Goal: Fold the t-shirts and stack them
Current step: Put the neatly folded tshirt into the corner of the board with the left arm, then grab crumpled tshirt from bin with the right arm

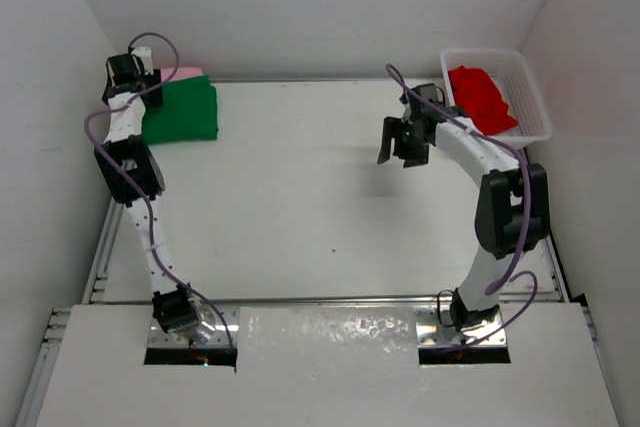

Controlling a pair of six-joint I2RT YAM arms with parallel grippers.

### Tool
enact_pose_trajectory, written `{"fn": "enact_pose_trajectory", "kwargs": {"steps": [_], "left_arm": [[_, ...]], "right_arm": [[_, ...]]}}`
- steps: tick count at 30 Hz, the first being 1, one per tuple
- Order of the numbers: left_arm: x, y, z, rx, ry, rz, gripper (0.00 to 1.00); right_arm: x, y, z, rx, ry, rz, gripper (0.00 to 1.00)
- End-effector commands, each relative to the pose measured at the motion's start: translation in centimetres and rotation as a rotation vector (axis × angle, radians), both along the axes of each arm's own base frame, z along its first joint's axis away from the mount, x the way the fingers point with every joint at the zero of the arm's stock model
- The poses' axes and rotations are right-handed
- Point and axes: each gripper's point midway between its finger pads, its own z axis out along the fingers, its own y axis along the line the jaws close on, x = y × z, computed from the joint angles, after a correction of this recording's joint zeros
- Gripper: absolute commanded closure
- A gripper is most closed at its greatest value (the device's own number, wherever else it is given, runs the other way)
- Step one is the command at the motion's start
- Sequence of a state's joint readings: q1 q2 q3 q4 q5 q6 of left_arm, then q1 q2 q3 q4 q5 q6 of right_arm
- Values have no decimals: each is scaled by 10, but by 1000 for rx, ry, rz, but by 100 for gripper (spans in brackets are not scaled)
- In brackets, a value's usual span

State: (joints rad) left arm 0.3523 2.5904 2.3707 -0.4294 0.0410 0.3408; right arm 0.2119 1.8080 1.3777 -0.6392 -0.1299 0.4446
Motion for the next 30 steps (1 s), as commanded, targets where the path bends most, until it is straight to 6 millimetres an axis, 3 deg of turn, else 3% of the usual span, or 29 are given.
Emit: {"fn": "enact_pose_trajectory", "kwargs": {"steps": [1,5,6,8,9,11,12,13,14,15,16,17,18,20,21,22,23,24,26,27,29,30], "left_arm": [[15,-23,114,33,-211,-48,45],[9,-37,176,17,-314,-68,33],[3,-42,201,20,-348,-81,32],[-6,-58,215,-9,-347,-121,31],[-14,-67,233,-17,-366,-142,31],[-26,-91,223,-97,-315,-215,31],[-37,-104,237,-113,-324,-252,31],[-47,-123,216,-166,-262,-315,31],[-54,-132,210,-183,-232,-340,31],[-64,-139,217,-185,-226,-361,31],[-76,-152,196,-205,-151,-390,31],[-83,-160,189,-211,-118,-408,31],[-92,-165,182,-216,-82,-416,31],[-109,-178,171,-232,-16,-440,33],[-118,-184,157,-262,24,-454,34],[-125,-191,152,-286,42,-483,34],[-132,-194,154,-286,42,-487,34],[-139,-196,139,-298,78,-483,34],[-146,-198,132,-276,101,-475,34],[-153,-199,121,-281,135,-476,34],[-159,-202,113,-278,166,-478,34],[-163,-204,105,-281,191,-480,34]], "right_arm": [[12,1,34,9,-92,2,31],[30,-4,76,30,-185,5,29],[40,-4,98,48,-232,6,28],[49,-17,116,41,-264,-2,24],[59,-21,139,41,-320,-6,23],[70,-43,155,27,-362,-33,19],[78,-51,172,26,-409,-46,18],[85,-71,178,27,-432,-87,17],[90,-78,184,33,-450,-105,17],[99,-106,188,33,-468,-165,17],[106,-116,193,52,-490,-190,17],[112,-128,198,50,-509,-221,18],[120,-151,188,34,-498,-273,19],[133,-181,188,-33,-519,-345,27],[141,-200,170,-67,-489,-384,31],[148,-217,170,-114,-504,-422,48],[153,-226,162,-126,-495,-446,56],[162,-241,136,-131,-454,-484,68],[178,-258,131,-144,-479,-529,66],[188,-265,107,-150,-453,-542,47],[214,-272,107,-147,-525,-534,37],[230,-274,81,-140,-524,-525,27]]}}
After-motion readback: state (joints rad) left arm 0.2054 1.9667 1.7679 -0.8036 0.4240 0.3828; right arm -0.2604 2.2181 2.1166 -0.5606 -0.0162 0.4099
